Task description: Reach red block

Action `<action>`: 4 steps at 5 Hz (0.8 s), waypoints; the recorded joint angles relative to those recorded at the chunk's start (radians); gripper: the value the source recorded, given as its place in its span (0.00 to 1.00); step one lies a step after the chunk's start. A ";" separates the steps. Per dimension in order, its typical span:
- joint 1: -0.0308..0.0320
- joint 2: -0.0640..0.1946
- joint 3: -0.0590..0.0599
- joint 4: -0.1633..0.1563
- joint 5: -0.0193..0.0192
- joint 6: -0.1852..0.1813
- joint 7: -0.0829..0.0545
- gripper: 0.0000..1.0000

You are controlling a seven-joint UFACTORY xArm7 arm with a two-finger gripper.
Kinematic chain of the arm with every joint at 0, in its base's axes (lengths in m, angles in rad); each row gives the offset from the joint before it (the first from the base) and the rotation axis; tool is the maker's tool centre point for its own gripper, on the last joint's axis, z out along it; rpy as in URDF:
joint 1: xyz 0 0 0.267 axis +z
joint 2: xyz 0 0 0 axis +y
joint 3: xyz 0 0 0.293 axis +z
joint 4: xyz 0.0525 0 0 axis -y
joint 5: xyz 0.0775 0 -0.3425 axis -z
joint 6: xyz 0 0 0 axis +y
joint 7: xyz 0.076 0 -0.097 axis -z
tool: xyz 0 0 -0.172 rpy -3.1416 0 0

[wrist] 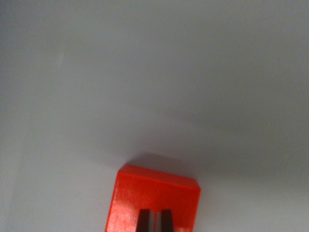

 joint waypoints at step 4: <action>0.0027 0.004 0.003 -0.012 -0.0003 -0.016 0.002 0.00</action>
